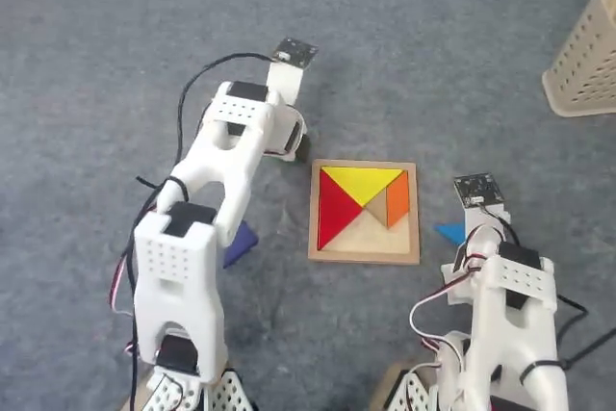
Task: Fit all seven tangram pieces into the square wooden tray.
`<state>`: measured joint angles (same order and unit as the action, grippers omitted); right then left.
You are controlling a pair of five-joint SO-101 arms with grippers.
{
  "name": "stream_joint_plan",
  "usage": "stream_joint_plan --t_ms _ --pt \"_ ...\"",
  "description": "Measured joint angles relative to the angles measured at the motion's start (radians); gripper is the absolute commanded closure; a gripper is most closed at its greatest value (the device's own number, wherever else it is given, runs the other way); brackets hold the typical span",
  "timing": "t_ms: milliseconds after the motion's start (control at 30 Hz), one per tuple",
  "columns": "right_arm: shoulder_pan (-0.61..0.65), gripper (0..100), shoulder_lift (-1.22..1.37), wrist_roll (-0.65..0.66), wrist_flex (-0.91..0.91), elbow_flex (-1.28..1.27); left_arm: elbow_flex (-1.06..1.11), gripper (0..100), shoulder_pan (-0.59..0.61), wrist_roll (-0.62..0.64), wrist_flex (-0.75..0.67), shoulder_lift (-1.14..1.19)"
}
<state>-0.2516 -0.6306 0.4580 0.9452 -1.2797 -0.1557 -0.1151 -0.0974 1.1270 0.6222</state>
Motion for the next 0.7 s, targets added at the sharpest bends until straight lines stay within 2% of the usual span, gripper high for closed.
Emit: stream_joint_plan --t_ms 133,233,533,700 --pt "0.0 94.3 0.0 0.0 0.0 0.0 -0.055 76 0.005 -0.04 -0.003 0.048" --pt "0.0 94.3 0.0 0.0 0.0 0.0 -0.13 76 0.005 -0.041 0.052 0.094" --pt "0.0 94.3 0.0 0.0 0.0 0.0 -0.468 84 -0.002 -0.046 0.342 0.284" --pt "0.0 94.3 0.0 0.0 0.0 0.0 -0.566 87 0.0 -0.058 0.482 0.342"
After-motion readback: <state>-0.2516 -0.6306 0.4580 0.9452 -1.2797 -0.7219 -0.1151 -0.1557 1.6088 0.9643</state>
